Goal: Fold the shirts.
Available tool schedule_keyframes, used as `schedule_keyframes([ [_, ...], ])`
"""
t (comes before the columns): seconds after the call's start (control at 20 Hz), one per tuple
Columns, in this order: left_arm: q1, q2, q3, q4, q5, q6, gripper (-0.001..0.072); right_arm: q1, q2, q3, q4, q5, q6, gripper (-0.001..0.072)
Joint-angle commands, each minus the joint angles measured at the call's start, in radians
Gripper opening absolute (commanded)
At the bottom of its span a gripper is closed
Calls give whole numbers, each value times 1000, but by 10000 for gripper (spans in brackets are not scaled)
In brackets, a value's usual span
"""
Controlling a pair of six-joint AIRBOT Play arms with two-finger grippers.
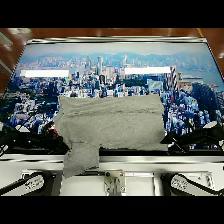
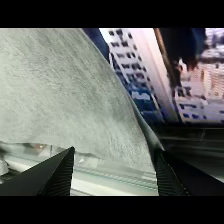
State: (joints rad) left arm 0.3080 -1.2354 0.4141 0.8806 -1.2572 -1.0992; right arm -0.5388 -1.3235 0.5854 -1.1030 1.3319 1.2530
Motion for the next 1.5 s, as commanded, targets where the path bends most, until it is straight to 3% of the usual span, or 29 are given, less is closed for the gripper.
schedule_keyframes([
  [0.0,-1,-1,0,0,-1,0,37,1,0,-40,31,-45,0,594],
  [0.25,-1,0,40,1,-1,6,37,1,0,-46,60,-63,-20,67],
  [0.5,-1,68,151,1,-31,6,36,0,34,21,114,85,-182,68],
  [0.8,-1,185,316,-1,-98,-27,36,1,119,216,272,80,-168,67],
  [0.95,-1,200,413,-24,-94,-39,36,97,119,257,268,-16,-146,66],
  [1.05,-1,191,462,-47,-67,-40,36,204,119,275,215,-144,-135,67],
  [1.2,1,139,530,-48,-16,-44,36,262,114,288,166,-378,-28,67],
  [1.45,-13,-82,652,-141,-7,-46,36,262,8,396,274,-420,-44,66],
])
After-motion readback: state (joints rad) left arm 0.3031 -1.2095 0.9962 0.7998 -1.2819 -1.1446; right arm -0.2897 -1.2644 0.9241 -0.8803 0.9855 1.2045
